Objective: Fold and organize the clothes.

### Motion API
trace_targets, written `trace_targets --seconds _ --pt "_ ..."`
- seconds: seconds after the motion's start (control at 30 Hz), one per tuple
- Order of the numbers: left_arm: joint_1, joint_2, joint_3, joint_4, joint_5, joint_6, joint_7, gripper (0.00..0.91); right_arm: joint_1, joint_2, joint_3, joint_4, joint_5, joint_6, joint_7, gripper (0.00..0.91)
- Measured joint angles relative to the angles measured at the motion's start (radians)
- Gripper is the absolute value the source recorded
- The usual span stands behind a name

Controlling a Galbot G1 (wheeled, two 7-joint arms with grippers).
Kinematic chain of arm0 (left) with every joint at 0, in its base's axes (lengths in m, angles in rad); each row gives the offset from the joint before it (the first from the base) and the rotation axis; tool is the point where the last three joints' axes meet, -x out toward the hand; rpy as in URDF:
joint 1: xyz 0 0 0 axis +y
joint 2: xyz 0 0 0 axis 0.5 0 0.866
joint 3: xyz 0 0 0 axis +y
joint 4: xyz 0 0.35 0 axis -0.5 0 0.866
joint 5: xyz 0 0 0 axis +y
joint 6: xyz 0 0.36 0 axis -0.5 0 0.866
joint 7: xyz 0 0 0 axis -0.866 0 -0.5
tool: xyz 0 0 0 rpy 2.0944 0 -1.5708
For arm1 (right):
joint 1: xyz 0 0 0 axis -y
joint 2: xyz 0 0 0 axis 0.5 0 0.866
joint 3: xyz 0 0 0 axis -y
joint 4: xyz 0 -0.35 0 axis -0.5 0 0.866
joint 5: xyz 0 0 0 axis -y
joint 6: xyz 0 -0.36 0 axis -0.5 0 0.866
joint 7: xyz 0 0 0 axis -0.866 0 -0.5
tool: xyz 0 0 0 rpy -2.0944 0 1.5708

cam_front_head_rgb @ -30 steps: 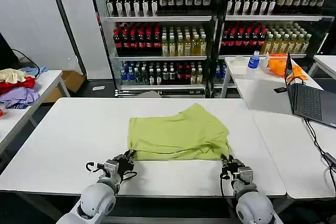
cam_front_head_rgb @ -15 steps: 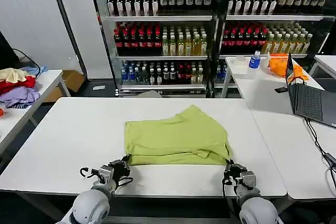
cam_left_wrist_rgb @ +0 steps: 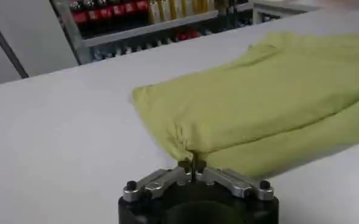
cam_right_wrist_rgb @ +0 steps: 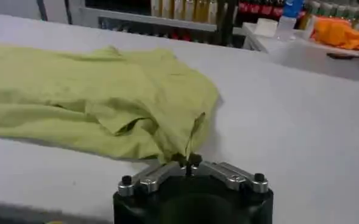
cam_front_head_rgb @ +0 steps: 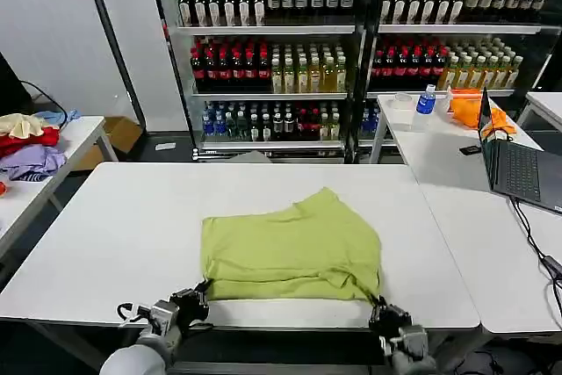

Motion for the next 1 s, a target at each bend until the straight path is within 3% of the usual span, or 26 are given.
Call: trace_targets --seconds 0.03,0.1,0.13,0.17,0.2,0.67,1.0 --pt "0.006 0.002 -0.006 -0.004 0.000 0.000 -0.001 0.020 -0.013 0.001 0.000 0.009 -0.006 0.000 -0.001 0.907" --pt "0.017 0.009 -0.019 -0.015 0.000 0.000 -0.002 0.030 -0.036 0.002 0.003 0.027 -0.019 0.002 -0.004 0.907" --pt "0.022 0.012 -0.024 -0.021 0.000 0.000 -0.002 0.212 -0.044 0.003 0.005 0.034 -0.024 0.003 -0.005 0.907" --pt "0.028 0.015 -0.030 -0.027 0.001 0.000 -0.002 0.464 -0.053 0.003 0.007 0.042 -0.030 0.005 -0.007 0.907" --pt "0.033 0.017 -0.034 -0.031 0.001 0.001 -0.002 0.907 -0.059 0.002 0.010 0.049 -0.036 0.008 -0.009 0.907" --pt "0.042 0.047 -0.110 -0.088 -0.008 0.009 -0.026 0.907 -0.037 -0.012 0.096 0.121 -0.003 0.039 -0.015 0.907" --pt "-0.121 0.028 -0.066 0.010 -0.082 0.012 -0.051 0.907 0.232 -0.001 0.045 -0.030 0.121 -0.006 0.044 0.907"
